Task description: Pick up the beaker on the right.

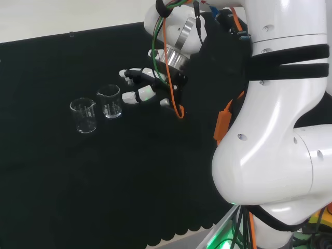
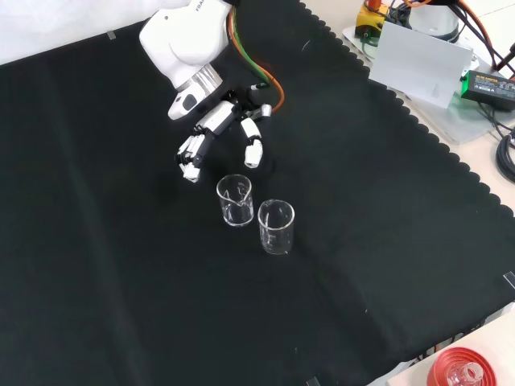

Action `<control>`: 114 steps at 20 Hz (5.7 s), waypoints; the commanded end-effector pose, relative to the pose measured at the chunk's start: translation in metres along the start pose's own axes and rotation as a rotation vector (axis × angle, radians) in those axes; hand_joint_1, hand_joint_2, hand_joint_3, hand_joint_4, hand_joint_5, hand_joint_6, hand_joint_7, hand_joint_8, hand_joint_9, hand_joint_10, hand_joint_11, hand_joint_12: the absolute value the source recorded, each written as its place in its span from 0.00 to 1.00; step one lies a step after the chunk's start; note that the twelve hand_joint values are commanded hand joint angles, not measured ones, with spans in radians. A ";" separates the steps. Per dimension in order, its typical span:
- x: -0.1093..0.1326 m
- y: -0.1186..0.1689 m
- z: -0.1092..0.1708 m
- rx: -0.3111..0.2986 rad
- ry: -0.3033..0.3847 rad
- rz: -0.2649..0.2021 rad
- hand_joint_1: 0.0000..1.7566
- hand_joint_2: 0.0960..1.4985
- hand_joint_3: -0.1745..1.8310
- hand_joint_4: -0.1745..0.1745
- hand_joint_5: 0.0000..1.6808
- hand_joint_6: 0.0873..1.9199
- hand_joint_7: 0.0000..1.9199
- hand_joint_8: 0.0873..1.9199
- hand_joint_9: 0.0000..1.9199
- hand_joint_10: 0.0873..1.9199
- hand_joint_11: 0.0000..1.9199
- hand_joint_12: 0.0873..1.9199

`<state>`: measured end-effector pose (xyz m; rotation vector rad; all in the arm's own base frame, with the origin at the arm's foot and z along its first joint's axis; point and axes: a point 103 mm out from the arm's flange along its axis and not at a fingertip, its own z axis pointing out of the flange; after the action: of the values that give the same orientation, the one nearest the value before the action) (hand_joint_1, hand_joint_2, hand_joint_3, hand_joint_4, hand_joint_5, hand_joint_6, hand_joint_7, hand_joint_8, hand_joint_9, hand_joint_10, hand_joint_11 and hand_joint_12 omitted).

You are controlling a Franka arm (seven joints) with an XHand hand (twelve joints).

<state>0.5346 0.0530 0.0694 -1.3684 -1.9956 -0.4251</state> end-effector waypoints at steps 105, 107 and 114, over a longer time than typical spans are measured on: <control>0.029 0.039 0.052 -0.147 0.046 -0.035 0.60 0.65 0.14 1.00 0.66 0.40 0.50 0.21 0.45 0.23 0.13 0.68; 0.031 0.040 0.046 -0.152 0.023 -0.044 0.60 0.65 0.13 1.00 0.66 0.39 0.51 0.20 0.46 0.22 0.15 0.68; 0.035 0.040 0.022 -0.128 -0.053 -0.037 0.62 0.63 0.12 1.00 0.72 0.31 0.68 0.11 0.59 0.17 0.22 0.65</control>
<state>0.5530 0.1138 0.0634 -1.4133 -2.0346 -0.5990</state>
